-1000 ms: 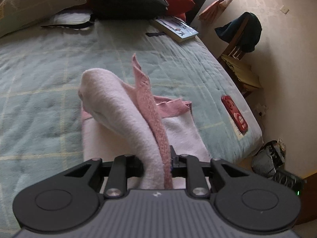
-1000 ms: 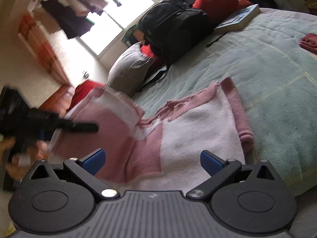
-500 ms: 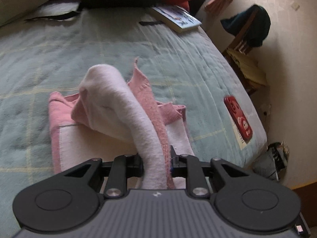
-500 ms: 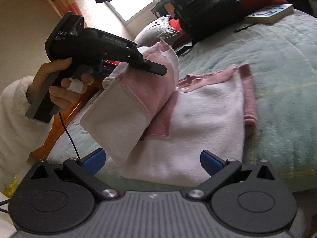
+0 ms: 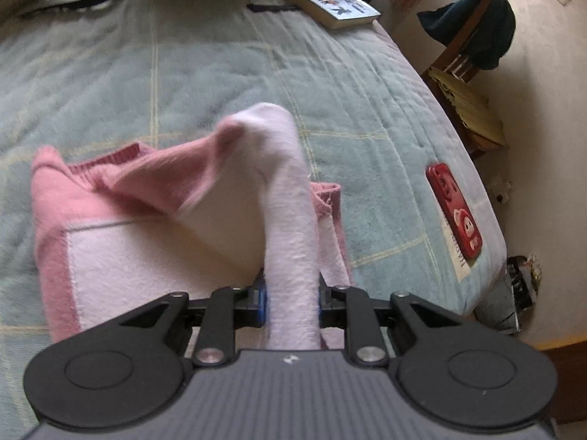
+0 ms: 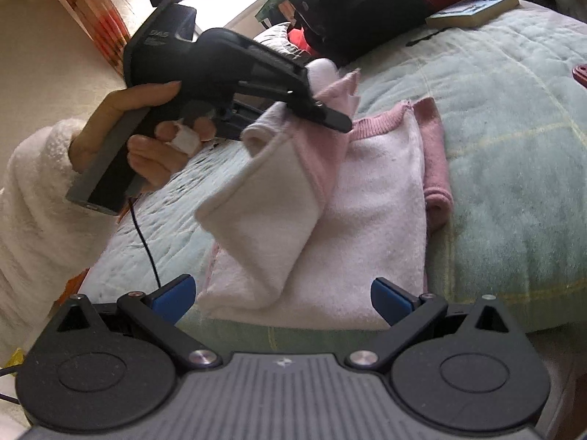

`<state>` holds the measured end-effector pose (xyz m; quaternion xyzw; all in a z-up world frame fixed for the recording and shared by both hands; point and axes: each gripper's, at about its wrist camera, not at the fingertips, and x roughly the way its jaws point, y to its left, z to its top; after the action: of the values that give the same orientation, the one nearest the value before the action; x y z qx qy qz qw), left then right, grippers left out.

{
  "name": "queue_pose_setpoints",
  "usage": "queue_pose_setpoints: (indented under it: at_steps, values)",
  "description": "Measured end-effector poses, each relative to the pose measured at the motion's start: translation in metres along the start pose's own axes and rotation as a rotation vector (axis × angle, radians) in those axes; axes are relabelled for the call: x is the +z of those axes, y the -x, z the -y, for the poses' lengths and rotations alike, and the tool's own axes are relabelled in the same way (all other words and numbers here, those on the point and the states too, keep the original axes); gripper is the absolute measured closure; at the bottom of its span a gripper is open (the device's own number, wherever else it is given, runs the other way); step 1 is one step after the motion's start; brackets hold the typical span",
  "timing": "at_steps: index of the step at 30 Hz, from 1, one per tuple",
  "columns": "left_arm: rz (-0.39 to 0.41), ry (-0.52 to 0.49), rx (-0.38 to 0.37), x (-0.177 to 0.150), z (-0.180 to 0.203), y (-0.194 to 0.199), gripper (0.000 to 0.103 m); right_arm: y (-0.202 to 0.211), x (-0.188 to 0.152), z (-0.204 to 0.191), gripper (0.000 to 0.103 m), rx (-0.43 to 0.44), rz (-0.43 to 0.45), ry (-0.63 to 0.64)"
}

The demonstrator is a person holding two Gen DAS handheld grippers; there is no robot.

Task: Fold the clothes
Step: 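Lift the side edge with the left tool and fold it over the sweater, then open the left tool to release the folded edge and withdraw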

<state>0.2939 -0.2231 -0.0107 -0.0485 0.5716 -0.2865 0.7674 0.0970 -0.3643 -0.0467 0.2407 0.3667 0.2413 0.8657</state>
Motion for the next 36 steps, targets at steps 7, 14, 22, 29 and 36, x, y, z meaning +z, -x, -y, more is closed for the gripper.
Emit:
queue_pose_setpoints:
  at_steps: [7,14,22,29,36]
  values:
    - [-0.017,0.000,-0.032,-0.001,0.004,-0.012,0.073,-0.010,-0.006,0.000,0.000,-0.009,-0.034,-0.020]
    - [0.012,-0.051,-0.089,-0.003,0.014,-0.001,0.065,-0.012,-0.010,-0.002,0.000,-0.028,-0.045,-0.030]
    - [0.156,-0.231,-0.125,-0.022,0.020,0.041,0.051,-0.008,-0.010,-0.002,0.000,-0.023,-0.032,-0.046]
    - [0.208,-0.343,-0.062,-0.062,0.000,0.063,0.042,-0.010,-0.009,0.025,0.000,0.077,-0.012,-0.200]
    - [0.263,-0.541,0.060,-0.118,-0.005,0.081,0.031,-0.004,0.006,0.048,0.000,0.159,0.076,-0.303]
